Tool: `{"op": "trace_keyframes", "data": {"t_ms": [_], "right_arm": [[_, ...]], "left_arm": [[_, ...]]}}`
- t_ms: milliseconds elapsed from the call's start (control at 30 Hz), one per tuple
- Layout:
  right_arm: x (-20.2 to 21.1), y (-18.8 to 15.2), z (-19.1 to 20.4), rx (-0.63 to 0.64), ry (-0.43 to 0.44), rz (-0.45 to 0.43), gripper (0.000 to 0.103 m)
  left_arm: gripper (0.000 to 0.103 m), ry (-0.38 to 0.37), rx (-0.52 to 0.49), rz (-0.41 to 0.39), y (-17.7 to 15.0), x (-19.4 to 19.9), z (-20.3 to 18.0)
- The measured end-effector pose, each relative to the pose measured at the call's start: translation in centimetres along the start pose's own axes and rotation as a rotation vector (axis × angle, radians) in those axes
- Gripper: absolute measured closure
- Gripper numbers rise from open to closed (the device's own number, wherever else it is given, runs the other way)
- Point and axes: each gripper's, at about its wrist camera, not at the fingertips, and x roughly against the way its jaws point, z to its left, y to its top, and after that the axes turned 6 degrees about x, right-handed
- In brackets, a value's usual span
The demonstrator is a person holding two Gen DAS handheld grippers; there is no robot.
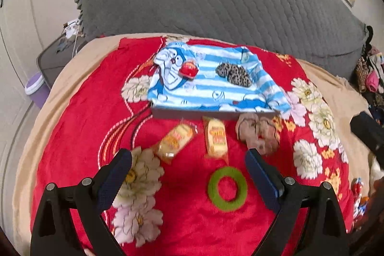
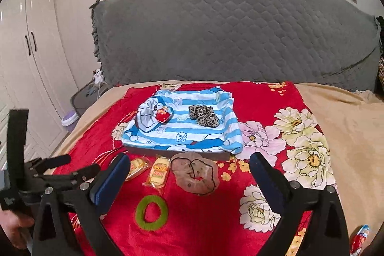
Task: Organize objects
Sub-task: 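Raise both tools away from the shirt, leaving egg and scrunchie on it, then move the left tool toward the green fuzzy ring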
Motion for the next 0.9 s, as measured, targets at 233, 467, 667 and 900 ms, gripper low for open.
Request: {"op": "trace_keyframes", "data": {"t_ms": [233,467,667,900], "right_arm": [[2.2,-0.8,1.4,0.028,-0.001,-0.015,0.003],[3.6,-1.5,2.7,0.072,-0.001,-0.015,0.003],[3.7,-2.7,4.0,0.111,0.002,-0.001,0.003],[2.5,-3.8,5.2,0.151,0.001,0.035,0.003]], "left_arm": [[0.007,0.009,-0.005,-0.010,-1.9,1.9,0.4],[0.007,0.017,0.002,-0.023,-2.9,3.2,1.1],[0.007,0.021,0.008,-0.020,-3.3,3.1,1.8],[0.007,0.014,0.018,-0.008,-3.5,2.3,2.4]]}}
